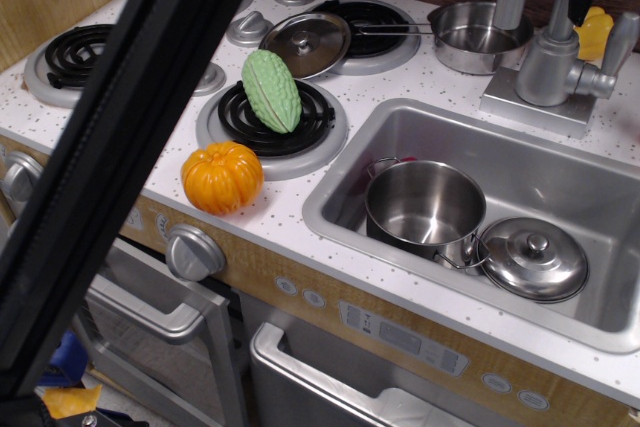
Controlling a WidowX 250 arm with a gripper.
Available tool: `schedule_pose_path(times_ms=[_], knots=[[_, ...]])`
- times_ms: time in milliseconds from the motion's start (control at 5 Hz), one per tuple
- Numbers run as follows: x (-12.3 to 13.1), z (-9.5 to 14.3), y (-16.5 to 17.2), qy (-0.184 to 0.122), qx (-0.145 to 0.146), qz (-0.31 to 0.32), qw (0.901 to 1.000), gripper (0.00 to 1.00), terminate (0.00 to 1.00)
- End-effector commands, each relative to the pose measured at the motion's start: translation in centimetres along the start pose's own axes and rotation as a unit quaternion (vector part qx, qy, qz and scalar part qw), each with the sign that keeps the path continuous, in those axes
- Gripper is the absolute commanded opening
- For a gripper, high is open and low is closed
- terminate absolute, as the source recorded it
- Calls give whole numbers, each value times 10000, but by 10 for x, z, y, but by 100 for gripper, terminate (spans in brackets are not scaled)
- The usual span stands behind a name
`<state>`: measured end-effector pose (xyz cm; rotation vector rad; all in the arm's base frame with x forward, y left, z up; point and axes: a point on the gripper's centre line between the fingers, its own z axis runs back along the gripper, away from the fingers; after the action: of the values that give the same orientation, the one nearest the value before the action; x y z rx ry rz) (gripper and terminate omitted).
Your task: Turn lever vertical to front
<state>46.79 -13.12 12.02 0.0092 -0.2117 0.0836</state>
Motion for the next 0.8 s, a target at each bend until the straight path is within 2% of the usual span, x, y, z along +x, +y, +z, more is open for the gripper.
schedule_pose_path(times_ms=[0,200,600], knots=[[0,0,0,0,0,0,10000,100,0],[9,-4,-6,-464,313,47,9984,100,0],[38,2,-7,-1026,396,21,9939,100,0]])
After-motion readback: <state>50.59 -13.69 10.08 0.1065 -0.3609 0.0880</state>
